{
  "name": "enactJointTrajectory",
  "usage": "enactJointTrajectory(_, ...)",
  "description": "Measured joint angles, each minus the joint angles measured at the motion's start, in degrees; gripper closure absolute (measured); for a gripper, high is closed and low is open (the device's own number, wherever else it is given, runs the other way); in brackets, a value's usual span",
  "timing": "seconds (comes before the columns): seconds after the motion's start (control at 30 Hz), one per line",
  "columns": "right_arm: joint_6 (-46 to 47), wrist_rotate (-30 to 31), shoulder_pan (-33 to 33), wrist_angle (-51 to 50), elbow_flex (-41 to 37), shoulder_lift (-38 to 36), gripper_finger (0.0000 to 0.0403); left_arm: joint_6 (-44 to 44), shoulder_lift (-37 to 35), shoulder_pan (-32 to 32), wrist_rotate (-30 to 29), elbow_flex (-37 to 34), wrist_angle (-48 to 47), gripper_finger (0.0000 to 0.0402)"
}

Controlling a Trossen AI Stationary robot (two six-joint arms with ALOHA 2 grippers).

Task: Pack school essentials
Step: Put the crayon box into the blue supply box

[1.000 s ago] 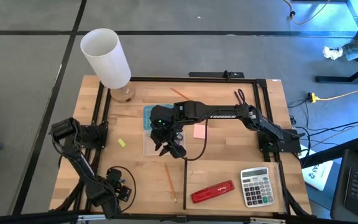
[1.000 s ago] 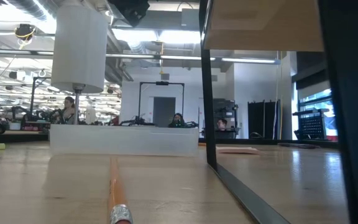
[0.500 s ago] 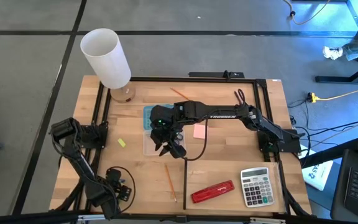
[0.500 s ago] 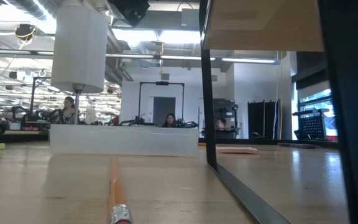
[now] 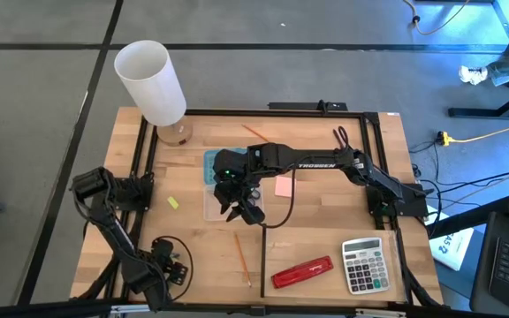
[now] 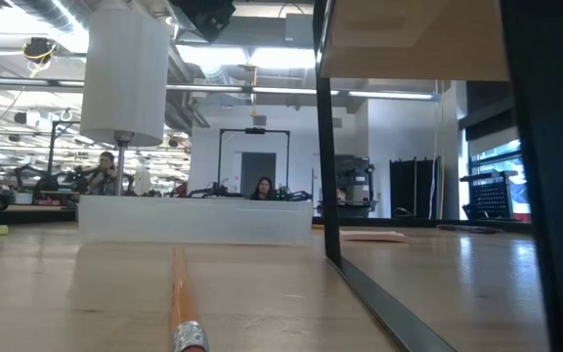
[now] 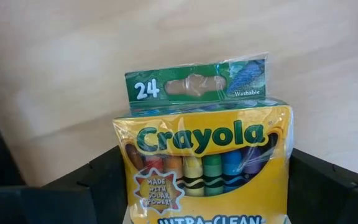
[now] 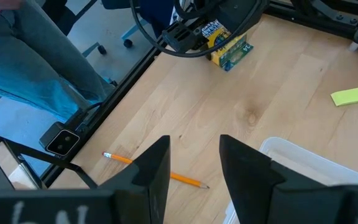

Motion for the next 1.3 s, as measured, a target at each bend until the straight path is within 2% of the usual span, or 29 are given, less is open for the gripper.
enactJointTrajectory(0.2,0.01,0.0,0.0,0.01,0.0,0.0,0.0262,2.25,-1.13,0.81,-2.09,-0.15,-0.15,0.0087)
enactJointTrajectory(0.73,0.01,0.0,-0.01,0.01,0.0,0.0,0.0262,12.82,-11.75,5.11,-2.53,-0.04,-7.24,0.0087)
enactJointTrajectory(1.07,0.37,-0.02,-0.01,0.0,0.0,0.0,0.0262,23.92,-17.85,9.81,-3.96,0.02,-12.14,0.0089)
enactJointTrajectory(1.17,5.93,0.23,0.29,0.19,0.0,0.0,0.0262,27.24,-19.24,11.38,-4.69,0.02,-13.58,0.009)
enactJointTrajectory(1.3,6.32,-1.41,0.32,-0.51,0.07,0.0,0.0262,32.81,-20.91,13.41,-5.04,0.02,-13.7,0.0088)
